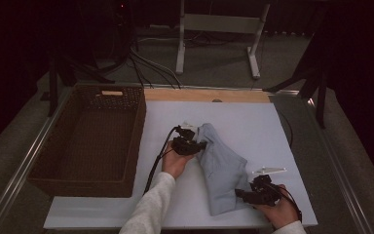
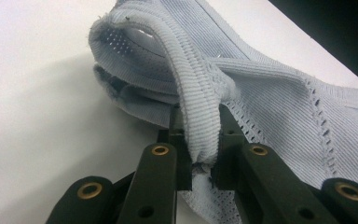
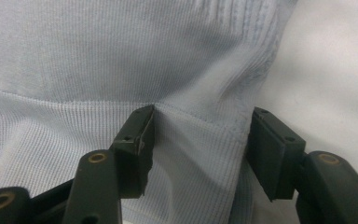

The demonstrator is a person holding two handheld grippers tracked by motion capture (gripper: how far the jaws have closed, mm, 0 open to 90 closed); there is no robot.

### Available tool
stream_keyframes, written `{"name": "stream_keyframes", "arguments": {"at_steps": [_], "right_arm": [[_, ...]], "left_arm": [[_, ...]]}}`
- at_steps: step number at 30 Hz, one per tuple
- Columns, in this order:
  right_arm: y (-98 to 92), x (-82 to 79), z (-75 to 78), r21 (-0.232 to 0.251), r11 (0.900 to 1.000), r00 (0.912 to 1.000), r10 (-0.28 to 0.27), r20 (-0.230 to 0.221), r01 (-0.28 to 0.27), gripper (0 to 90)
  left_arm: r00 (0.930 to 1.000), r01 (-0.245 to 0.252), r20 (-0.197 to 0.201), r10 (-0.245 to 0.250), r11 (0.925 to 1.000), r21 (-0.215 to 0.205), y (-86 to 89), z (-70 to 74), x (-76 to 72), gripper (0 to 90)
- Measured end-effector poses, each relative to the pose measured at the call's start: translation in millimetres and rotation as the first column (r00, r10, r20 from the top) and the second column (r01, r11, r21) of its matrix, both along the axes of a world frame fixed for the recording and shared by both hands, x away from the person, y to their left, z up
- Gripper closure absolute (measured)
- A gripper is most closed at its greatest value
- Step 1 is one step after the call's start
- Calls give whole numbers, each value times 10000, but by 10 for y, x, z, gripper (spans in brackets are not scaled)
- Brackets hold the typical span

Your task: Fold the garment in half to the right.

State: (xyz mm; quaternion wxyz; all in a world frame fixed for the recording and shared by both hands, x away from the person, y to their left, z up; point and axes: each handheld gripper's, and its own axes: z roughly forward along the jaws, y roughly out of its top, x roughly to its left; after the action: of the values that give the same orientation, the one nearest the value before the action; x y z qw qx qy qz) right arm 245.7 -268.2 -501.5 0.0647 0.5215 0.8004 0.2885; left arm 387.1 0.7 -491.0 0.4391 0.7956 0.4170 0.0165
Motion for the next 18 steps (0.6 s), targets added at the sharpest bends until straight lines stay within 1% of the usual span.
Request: {"name": "stream_keyframes", "arguments": {"at_steps": [1, 2, 3, 4, 5, 6, 7, 9, 10, 14, 18], "right_arm": [[4, 0, 4, 11, 10000, 10000, -30, -60, 30, 501], [11, 3, 14, 78, 9999, 9997, -108, -239, 109, 551], [15, 5, 17, 135, 9998, 9994, -132, -326, 137, 579], [20, 7, 19, 150, 9998, 9991, -146, -391, 152, 604], [20, 7, 19, 150, 9998, 9991, -146, -391, 152, 604], [21, 10, 23, 188, 9997, 9988, -163, -468, 172, 632], [19, 22, 34, 315, 9986, 9964, -393, -749, 417, 685], [9, 41, 49, 432, 9966, 9922, -653, -1061, 702, 742], [7, 48, 59, 475, 9959, 9907, -716, -1158, 775, 755], [34, 57, 83, 345, 9958, 9891, -798, -1235, 846, 774], [37, 62, 103, 600, 9932, 9863, -905, -1382, 995, 781]], "left_arm": [[10000, 3, 6, -3, 10000, -6, -2, 3, -1, 823], [10000, 12, 13, -12, 10000, 3, -3, 5, -1, 823], [10000, 6, 23, -6, 10000, -16, -7, 9, -2, 823], [10000, 9, 27, -9, 10000, -19, -8, 12, -1, 823], [10000, 9, 27, -9, 10000, -19, -8, 12, -1, 823], [10000, 7, 30, -7, 10000, -67, -13, 20, -3, 823], [10000, 28, 38, -28, 10000, -53, -14, 26, -3, 823], [10000, 45, 58, -44, 9999, -91, -16, 41, -5, 823], [10000, 60, 74, -59, 9999, -110, -15, 47, -4, 823], [9999, 63, 97, -62, 9999, -111, -6, 69, 1, 823], [9999, 7, 102, -5, 9998, -188, 17, 93, 10, 823]]}}
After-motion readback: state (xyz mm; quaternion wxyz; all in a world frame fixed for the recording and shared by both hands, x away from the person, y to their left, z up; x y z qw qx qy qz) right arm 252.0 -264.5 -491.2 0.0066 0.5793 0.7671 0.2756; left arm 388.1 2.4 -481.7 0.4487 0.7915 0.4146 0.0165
